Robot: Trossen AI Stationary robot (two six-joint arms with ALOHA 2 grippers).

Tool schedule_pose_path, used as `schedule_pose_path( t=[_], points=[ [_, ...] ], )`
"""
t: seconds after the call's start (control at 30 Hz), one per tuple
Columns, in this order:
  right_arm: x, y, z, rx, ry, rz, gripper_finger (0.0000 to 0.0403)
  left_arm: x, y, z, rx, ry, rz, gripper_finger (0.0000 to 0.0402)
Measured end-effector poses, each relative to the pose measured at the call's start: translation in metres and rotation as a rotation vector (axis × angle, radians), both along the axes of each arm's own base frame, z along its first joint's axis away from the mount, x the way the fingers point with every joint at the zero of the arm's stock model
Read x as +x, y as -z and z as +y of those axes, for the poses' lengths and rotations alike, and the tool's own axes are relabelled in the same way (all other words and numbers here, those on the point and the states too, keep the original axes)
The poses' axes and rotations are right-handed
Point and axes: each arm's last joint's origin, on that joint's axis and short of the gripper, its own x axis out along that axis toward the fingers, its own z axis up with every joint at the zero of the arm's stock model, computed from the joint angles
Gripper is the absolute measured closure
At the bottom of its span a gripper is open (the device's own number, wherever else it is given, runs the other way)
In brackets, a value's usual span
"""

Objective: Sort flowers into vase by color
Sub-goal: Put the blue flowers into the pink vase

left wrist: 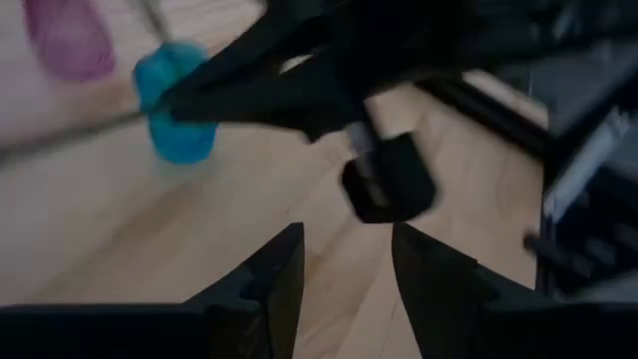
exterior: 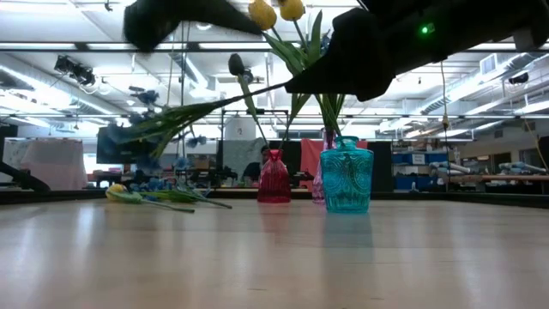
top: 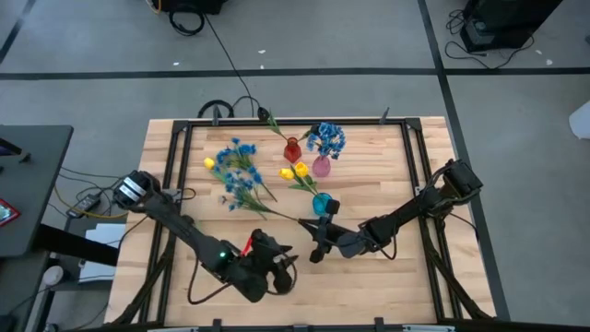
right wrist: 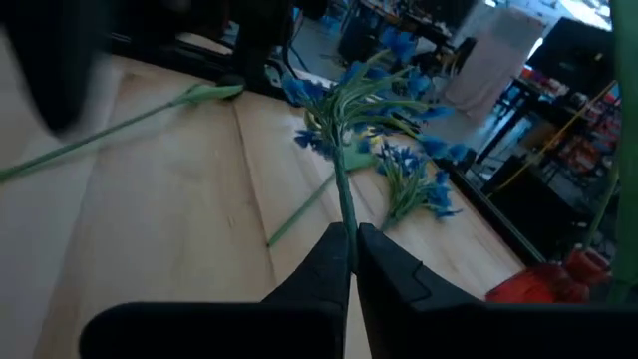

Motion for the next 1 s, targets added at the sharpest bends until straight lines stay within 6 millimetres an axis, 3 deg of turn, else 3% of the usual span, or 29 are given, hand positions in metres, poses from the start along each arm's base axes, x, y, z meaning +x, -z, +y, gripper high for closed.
schedule_pose_path(
  t=[0.23,0.4,0.63,1.0],
  points=[
    [-0.003,-0.003,0.004,-0.060,0.038,-0.008,0.0379,-0.015,0.044,0.017,-0.176,-0.223,-0.285,0.0262],
    [-0.003,-0.007,0.007,-0.087,0.034,-0.029,0.0379,-0.030,0.060,0.030,-0.252,-0.402,-0.498,0.0268],
    [-0.002,-0.008,0.008,-0.104,-0.010,-0.024,0.0378,-0.029,0.060,0.047,-0.264,-0.521,-0.604,0.0269],
    [-0.004,-0.007,0.012,-0.112,-0.013,-0.017,0.0378,-0.028,0.057,0.053,-0.201,-0.597,-0.631,0.0270]
  ],
)
